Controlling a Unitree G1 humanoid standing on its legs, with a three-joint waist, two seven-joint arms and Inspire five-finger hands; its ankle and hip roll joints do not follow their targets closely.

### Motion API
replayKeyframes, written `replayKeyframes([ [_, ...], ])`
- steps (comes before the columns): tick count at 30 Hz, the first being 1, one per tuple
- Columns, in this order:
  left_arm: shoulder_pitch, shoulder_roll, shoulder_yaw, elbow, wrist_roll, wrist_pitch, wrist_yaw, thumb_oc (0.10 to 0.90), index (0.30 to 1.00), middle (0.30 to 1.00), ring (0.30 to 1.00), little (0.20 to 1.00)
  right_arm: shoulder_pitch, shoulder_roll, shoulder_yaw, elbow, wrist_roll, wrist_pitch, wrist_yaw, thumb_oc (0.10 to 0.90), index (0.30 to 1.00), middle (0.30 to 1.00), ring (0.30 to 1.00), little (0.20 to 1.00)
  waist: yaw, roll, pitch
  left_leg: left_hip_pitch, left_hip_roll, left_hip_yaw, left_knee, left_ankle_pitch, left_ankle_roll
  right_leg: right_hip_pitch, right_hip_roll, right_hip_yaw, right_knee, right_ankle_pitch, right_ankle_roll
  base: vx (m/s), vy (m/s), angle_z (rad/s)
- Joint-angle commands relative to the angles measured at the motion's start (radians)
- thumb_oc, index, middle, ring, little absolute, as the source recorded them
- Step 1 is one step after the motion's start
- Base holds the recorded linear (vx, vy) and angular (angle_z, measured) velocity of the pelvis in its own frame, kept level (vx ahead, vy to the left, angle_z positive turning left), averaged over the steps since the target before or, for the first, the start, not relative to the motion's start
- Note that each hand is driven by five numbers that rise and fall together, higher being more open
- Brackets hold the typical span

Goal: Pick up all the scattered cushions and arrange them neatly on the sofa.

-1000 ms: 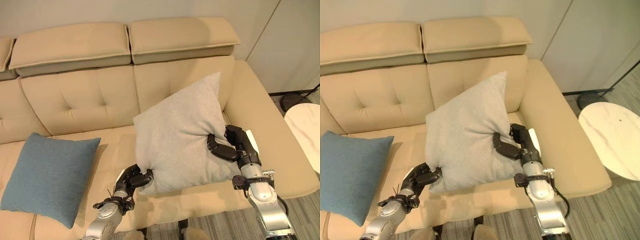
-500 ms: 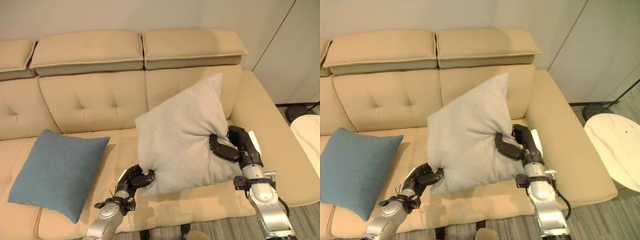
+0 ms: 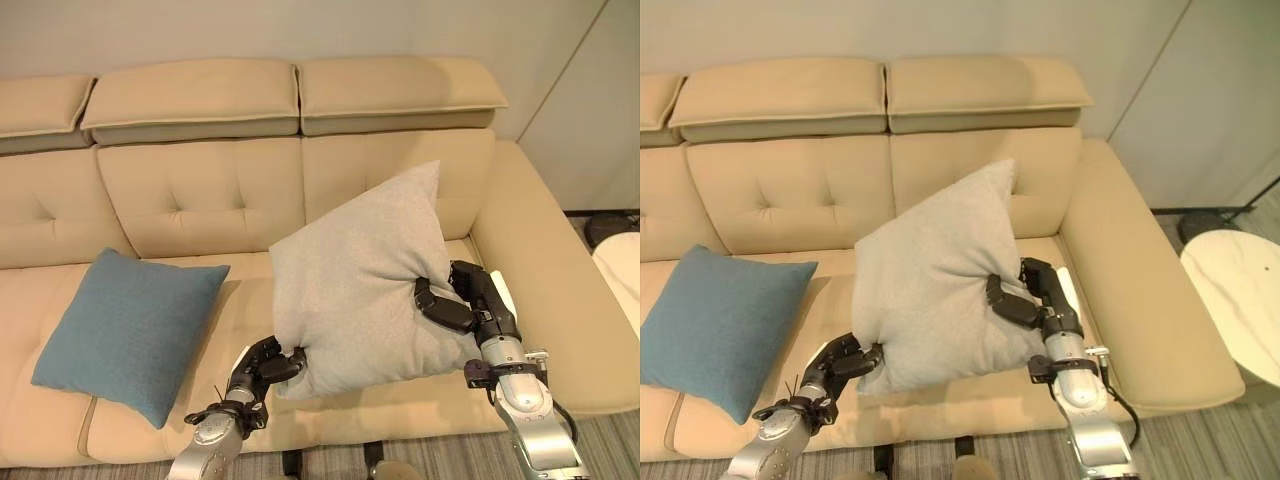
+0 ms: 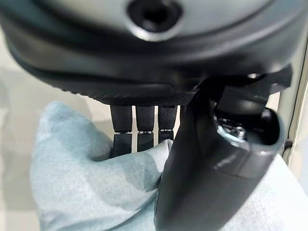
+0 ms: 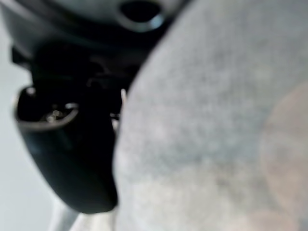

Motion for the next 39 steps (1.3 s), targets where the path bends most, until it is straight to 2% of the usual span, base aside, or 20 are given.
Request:
replayKeyframes([
  [1,-0.121,-0.059,0.014,-0.218,0.024,-0.159,-0.066,0.4,0.3,0.3,0.3,0.3,-0.091,-0.004,0.002,-0.101,0.004,-0.132,-0.016,0.4,0.3,0.3,0.3,0.3,0.0,-0.039,-0.121,0.037,0.006,0.031,0.112,-0.229,0.002,-0.025,0.009,0.013,-0.027,-0.019,0.028,0.1,-0.114,0.18],
  [6,-0.14,-0.057,0.022,-0.221,0.048,-0.166,-0.036,0.4,0.3,0.3,0.3,0.3,-0.082,-0.015,-0.001,-0.076,-0.011,-0.133,-0.039,0.4,0.3,0.3,0.3,0.3,-0.007,-0.029,-0.117,0.041,0.022,0.031,0.086,-0.21,-0.014,-0.013,0.018,-0.008,-0.049,-0.027,0.017,0.06,-0.092,0.14],
  [11,-0.219,-0.044,0.017,-0.217,0.12,-0.187,0.023,0.4,0.3,0.3,0.3,0.3,-0.123,-0.025,0.008,-0.029,-0.025,-0.138,-0.091,0.4,0.3,0.3,0.3,0.3,-0.022,-0.005,-0.093,0.014,0.03,0.034,0.076,-0.196,-0.024,-0.046,0.018,-0.018,-0.034,-0.035,0.01,-0.01,-0.046,0.05],
  [12,-0.279,-0.04,0.002,-0.212,0.143,-0.199,0.049,0.4,0.3,0.3,0.3,0.3,-0.175,-0.031,0.024,-0.001,-0.032,-0.146,-0.124,0.4,0.3,0.3,0.3,0.3,-0.029,0.011,-0.079,-0.011,0.03,0.039,0.072,-0.189,-0.025,-0.085,0.016,-0.016,-0.023,-0.033,0.009,-0.07,0.001,0.05],
  [14,-0.352,-0.038,-0.013,-0.2,0.166,-0.213,0.081,0.4,0.3,0.3,0.3,0.3,-0.241,-0.038,0.044,0.029,-0.042,-0.152,-0.163,0.4,0.3,0.3,0.3,0.3,-0.033,0.025,-0.065,-0.043,0.03,0.043,0.073,-0.183,-0.025,-0.13,0.015,-0.01,-0.01,-0.029,0.007,-0.1,0.014,-0.04],
  [18,-0.481,-0.034,-0.04,-0.177,0.195,-0.235,0.131,0.4,0.3,0.3,0.3,0.3,-0.355,-0.046,0.078,0.078,-0.051,-0.16,-0.22,0.4,0.3,0.3,0.3,0.3,-0.037,0.038,-0.043,-0.107,0.031,0.052,0.082,-0.17,-0.027,-0.2,0.008,-0.009,0.01,-0.023,0.008,-0.08,0.001,-0.08],
  [19,-0.574,-0.036,-0.059,-0.154,0.199,-0.249,0.164,0.4,0.3,0.3,0.3,0.3,-0.437,-0.047,0.097,0.111,-0.061,-0.164,-0.263,0.4,0.3,0.3,0.3,0.3,-0.037,0.042,-0.031,-0.149,0.034,0.056,0.088,-0.162,-0.027,-0.245,0.005,-0.006,0.021,-0.019,0.009,-0.11,-0.026,-0.01],
  [25,-0.871,-0.019,-0.086,-0.079,0.245,-0.295,0.294,0.4,0.3,0.3,0.3,0.3,-0.728,-0.086,0.146,0.224,-0.117,-0.168,-0.41,0.4,0.3,0.3,0.3,0.3,-0.031,0.037,0.009,-0.287,0.034,0.052,0.13,-0.146,-0.037,-0.373,0.005,-0.004,0.046,0.004,0.014,-0.08,-0.039,-0.02],
  [26,-0.872,-0.019,-0.086,-0.078,0.245,-0.295,0.294,0.4,0.3,0.3,0.3,0.3,-0.729,-0.086,0.146,0.224,-0.117,-0.169,-0.41,0.4,0.3,0.3,0.3,0.3,-0.031,0.037,0.008,-0.289,0.034,0.052,0.13,-0.145,-0.036,-0.375,0.005,-0.005,0.045,0.004,0.014,-0.04,-0.038,0.01],
  [31,-1.111,-0.027,-0.099,0.01,0.3,-0.321,0.402,0.4,0.3,0.3,0.3,0.3,-0.975,-0.131,0.173,0.349,-0.197,-0.149,-0.565,0.4,0.3,0.3,0.3,0.3,-0.019,0.045,0.03,-0.36,0.027,0.032,0.117,-0.122,-0.045,-0.456,0.008,-0.007,0.052,0.009,0.02,-0.01,-0.016,0.0],
  [34,-1.177,-0.026,-0.104,0.045,0.311,-0.328,0.428,0.4,0.3,0.3,0.3,0.3,-1.039,-0.143,0.19,0.398,-0.207,-0.141,-0.599,0.4,0.3,0.3,0.3,0.3,-0.017,0.048,0.036,-0.374,0.026,0.026,0.102,-0.11,-0.048,-0.475,0.009,-0.008,0.05,0.013,0.022,0.0,-0.016,0.08],
  [39,-1.338,-0.021,-0.14,0.178,0.296,-0.321,0.455,0.4,0.3,0.3,0.3,0.3,-1.2,-0.163,0.267,0.584,-0.157,-0.111,-0.625,0.4,0.3,0.3,0.3,0.3,-0.015,0.048,0.046,-0.399,0.024,0.018,0.061,-0.076,-0.053,-0.513,0.009,-0.011,0.046,0.027,0.029,0.0,-0.029,0.03],
])
